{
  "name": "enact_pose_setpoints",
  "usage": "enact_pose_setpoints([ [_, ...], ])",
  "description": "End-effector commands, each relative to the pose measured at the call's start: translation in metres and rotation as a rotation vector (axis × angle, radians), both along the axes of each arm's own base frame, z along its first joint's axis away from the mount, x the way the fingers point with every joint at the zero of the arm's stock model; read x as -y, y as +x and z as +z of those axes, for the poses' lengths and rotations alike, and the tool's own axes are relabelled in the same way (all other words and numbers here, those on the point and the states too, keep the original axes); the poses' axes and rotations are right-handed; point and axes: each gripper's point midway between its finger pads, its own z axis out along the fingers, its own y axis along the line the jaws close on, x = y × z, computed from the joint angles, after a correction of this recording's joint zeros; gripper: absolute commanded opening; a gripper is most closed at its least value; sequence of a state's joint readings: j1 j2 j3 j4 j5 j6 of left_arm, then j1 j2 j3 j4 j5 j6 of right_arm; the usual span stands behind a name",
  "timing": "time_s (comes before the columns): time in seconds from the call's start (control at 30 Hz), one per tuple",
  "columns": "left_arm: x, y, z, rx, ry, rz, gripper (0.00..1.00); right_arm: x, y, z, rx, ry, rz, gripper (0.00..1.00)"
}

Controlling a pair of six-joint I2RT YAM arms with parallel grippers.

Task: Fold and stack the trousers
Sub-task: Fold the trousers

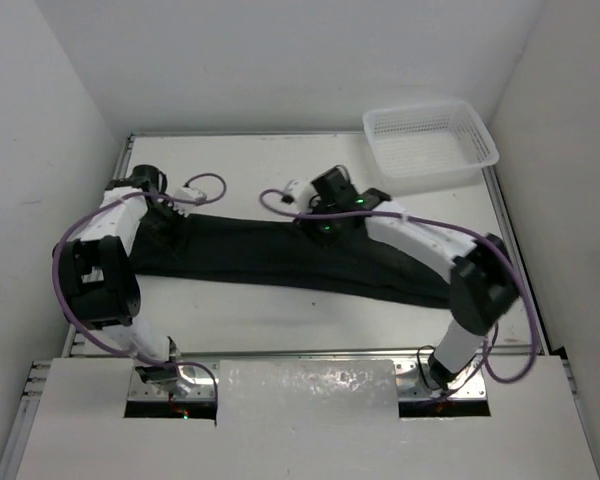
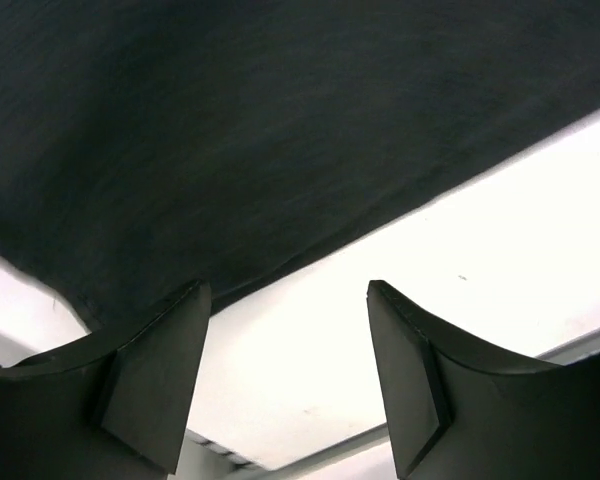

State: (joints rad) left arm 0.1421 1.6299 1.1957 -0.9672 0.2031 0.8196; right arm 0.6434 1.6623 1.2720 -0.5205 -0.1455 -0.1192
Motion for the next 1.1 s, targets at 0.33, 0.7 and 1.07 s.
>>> enact_pose_setpoints([
  [0.33, -0.107, 0.013, 0.002, 0.085, -0.041, 0.550, 0.63, -0.076, -0.011, -0.080, -0.092, -0.234, 0.282, 0.56],
  [0.7, -0.112, 0.016, -0.006, 0.067, -0.027, 0.558, 0.63, -0.059, -0.013, -0.123, -0.139, -0.334, 0.233, 0.15],
  [1.07, -0.116, 0.009, -0.017, 0.047, 0.007, 0.554, 0.63, -0.067, -0.025, -0.062, -0.044, -0.265, 0.358, 0.00],
])
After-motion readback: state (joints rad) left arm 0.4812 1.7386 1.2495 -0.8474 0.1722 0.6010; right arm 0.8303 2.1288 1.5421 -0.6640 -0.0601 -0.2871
